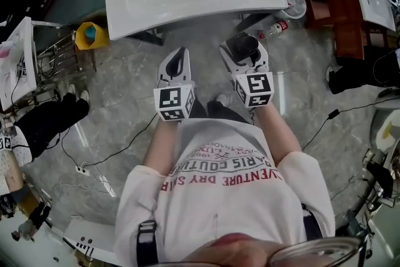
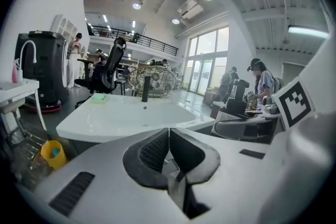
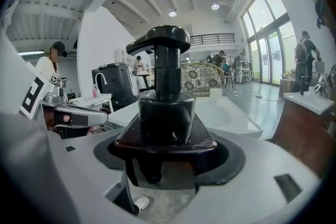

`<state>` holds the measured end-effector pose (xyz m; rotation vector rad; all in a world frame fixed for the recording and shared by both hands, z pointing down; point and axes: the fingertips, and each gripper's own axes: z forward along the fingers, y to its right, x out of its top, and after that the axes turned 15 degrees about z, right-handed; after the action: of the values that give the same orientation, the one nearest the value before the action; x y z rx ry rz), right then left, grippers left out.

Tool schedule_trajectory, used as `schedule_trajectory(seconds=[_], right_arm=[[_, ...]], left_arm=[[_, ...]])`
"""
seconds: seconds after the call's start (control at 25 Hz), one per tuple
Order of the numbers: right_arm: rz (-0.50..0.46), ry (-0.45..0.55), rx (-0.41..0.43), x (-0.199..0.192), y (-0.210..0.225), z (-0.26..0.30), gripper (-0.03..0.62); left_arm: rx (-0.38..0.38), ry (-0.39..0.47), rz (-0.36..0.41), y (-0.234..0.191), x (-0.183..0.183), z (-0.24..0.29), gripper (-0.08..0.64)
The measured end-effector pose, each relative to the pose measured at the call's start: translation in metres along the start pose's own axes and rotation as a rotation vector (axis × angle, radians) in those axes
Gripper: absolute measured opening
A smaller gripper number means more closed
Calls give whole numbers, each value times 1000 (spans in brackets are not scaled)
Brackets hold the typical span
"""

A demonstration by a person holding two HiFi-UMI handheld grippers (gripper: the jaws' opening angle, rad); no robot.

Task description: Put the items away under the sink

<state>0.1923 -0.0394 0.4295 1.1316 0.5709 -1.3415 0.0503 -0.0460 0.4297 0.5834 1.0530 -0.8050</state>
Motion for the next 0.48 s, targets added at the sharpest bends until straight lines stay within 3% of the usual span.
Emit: schedule_trajectory(seconds=[0.48], right_arm=[[8,-106,29,-100,5,-8,374]], left_arm=[[86,-65,-44,14,-81,-34,28]])
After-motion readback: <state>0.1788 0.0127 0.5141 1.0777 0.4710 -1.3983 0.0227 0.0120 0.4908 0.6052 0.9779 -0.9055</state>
